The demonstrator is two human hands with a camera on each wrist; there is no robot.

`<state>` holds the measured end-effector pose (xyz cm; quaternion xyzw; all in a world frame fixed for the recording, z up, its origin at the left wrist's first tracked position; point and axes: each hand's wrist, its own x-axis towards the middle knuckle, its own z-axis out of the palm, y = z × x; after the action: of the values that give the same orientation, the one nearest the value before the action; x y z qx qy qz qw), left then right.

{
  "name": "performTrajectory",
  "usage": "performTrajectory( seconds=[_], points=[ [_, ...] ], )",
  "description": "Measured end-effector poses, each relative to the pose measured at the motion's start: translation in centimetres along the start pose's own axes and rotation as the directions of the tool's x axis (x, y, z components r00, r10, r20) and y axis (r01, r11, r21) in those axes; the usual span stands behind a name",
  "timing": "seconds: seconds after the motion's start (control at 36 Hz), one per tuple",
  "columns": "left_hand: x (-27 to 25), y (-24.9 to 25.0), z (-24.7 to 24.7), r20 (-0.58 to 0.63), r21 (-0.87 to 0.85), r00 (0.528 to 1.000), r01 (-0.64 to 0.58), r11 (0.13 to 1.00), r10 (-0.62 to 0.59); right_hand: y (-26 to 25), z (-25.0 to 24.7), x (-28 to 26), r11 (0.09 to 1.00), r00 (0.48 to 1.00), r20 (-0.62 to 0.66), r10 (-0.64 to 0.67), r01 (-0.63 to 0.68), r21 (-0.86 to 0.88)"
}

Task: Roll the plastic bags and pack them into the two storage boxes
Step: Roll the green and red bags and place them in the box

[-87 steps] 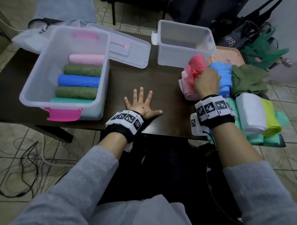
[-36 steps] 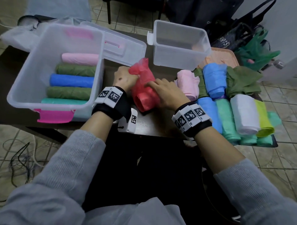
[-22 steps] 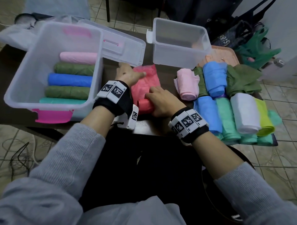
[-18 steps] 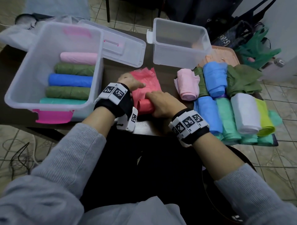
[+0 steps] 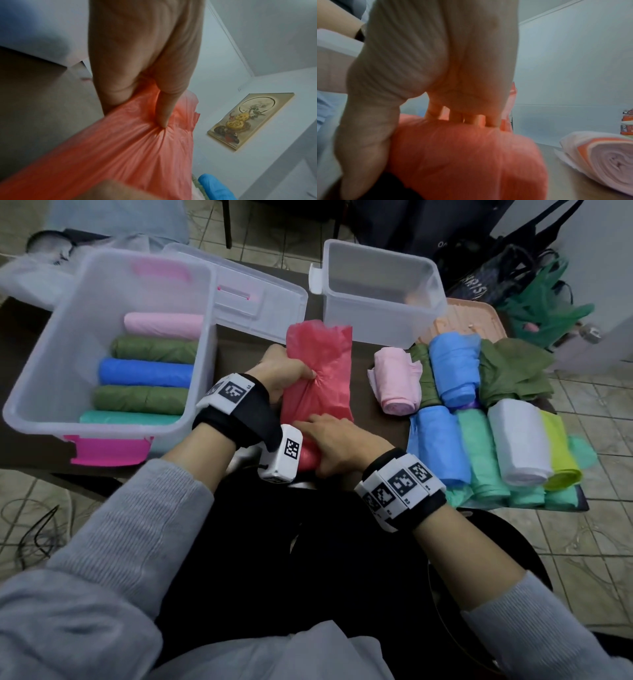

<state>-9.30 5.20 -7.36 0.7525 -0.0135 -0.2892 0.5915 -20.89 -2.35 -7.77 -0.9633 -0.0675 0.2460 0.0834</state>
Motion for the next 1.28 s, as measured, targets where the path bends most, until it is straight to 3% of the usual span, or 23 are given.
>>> performTrajectory(
  seconds=[0.11,0.42,0.56,0.61,0.69,0.75,0.78,0.86,0.92,1.06,1.28],
  points=[
    [-0.4,0.6,-0.2,0.026,-0.064,1.000,-0.013,0.998,0.015,0.0,-0.4,-0.1,0.999,1.000,-0.012,-0.014,0.015,0.041],
    [0.1,0.6,-0.5,-0.052,-0.036,0.999,-0.016,0.999,0.015,0.1,-0.6,-0.3,0.984,0.999,-0.016,-0.031,0.034,0.176],
    [0.5,0.3,-0.6,-0.100,0.053,0.995,-0.026,0.998,0.031,0.2,-0.6,-0.3,0.971,1.000,-0.002,-0.013,0.013,0.239],
    [0.8,0.1,-0.6,-0.171,0.199,0.983,-0.036,0.979,0.070,0.4,-0.5,-0.3,0.971,1.000,0.002,-0.005,0.004,0.239],
    [0.2,0.1,-0.4,-0.261,0.588,0.928,-0.066,0.806,0.267,0.3,-0.5,-0.3,0.966,1.000,0.023,0.008,-0.013,0.258],
    [-0.2,-0.3,-0.3,-0.210,0.740,0.898,-0.112,0.663,0.387,0.3,-0.4,-0.1,0.963,0.999,0.032,0.011,-0.019,0.267],
    [0.0,-0.8,-0.2,-0.152,0.784,0.910,-0.127,0.608,0.386,0.3,-0.3,0.0,0.963,0.999,0.034,0.011,-0.019,0.270],
    [0.4,-2.0,-0.1,0.097,0.833,0.975,-0.189,0.520,0.200,0.3,-0.3,-0.1,0.962,1.000,0.027,0.007,-0.015,0.271],
    [0.4,-2.8,0.3,0.220,0.887,0.974,-0.220,0.405,0.046,0.4,-0.4,-0.2,0.967,1.000,0.010,-0.003,0.001,0.256],
    [0.9,-3.7,0.7,0.318,0.913,0.944,-0.279,0.298,-0.092,0.5,-1.0,-0.3,0.971,0.998,0.053,-0.027,0.013,0.237],
    [0.8,-2.9,1.1,0.333,0.926,0.938,-0.304,0.222,-0.102,0.6,-1.1,-0.6,0.970,0.998,0.054,-0.024,0.010,0.242]
  ],
)
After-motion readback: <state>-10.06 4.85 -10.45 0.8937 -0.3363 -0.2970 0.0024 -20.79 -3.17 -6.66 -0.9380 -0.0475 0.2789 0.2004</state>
